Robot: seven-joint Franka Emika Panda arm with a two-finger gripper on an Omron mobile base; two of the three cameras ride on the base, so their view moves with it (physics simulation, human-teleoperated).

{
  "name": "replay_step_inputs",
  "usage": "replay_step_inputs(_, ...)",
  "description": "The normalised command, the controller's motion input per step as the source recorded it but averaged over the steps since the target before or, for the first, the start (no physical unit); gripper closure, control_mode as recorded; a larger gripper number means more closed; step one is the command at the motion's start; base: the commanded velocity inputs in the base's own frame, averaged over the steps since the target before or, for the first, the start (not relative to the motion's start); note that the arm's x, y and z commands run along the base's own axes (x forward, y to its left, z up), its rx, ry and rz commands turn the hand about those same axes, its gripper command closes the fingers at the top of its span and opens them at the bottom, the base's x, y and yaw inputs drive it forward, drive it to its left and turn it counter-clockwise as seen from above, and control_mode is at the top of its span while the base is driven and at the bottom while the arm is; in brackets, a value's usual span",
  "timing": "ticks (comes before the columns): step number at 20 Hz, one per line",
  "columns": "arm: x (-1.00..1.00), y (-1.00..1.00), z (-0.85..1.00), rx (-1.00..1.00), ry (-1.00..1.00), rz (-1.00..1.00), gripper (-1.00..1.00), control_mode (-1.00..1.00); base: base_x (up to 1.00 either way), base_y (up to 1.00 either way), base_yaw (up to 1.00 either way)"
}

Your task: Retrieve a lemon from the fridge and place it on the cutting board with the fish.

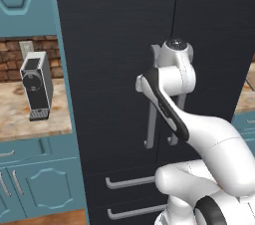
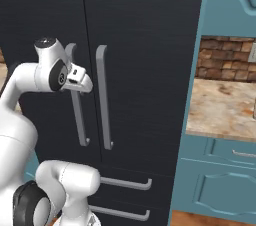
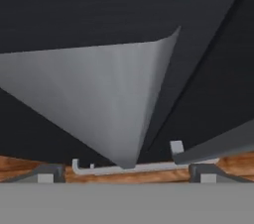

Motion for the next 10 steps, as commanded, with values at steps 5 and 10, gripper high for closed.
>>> replay_step_inputs(5,0.18,0.01,-0.17,0.0,-0.02,-0.01,-1.0,-1.0,0.0,0.0,0.0)
replay_step_inputs(10,0.11,0.0,-0.12,0.0,-0.17,0.0,-1.0,-1.0,0.0,0.0,0.0)
